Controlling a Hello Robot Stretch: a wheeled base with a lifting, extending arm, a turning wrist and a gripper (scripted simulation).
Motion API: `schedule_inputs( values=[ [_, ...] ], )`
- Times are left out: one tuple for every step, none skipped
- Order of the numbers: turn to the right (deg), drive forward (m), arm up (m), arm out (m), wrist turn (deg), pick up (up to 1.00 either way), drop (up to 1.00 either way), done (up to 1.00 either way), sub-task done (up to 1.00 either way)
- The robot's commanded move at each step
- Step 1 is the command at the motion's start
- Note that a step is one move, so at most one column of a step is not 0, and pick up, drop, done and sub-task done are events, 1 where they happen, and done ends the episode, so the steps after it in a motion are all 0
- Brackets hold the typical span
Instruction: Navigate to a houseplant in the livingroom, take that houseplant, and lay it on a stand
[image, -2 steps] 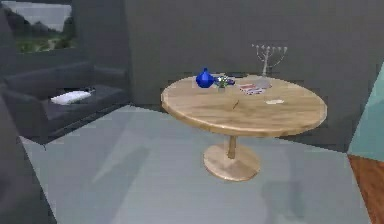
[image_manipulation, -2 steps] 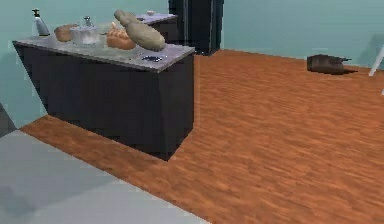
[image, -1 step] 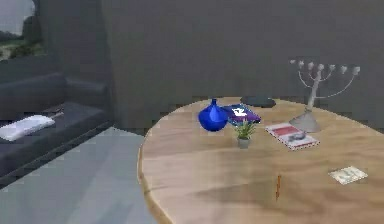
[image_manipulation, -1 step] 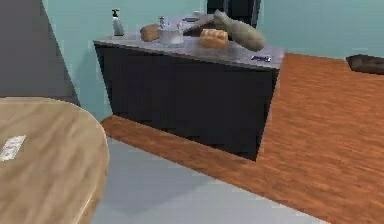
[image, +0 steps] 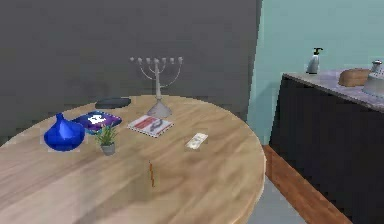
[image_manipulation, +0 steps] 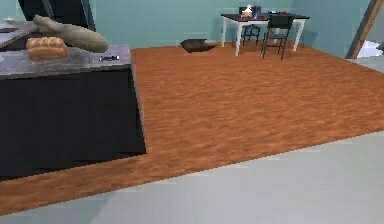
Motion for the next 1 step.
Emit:
schedule_inputs(
  values=[
    [0.0,0.05,0.00,0.00,0.0,0.00,0.00,0.00,0.00]
  ],
)
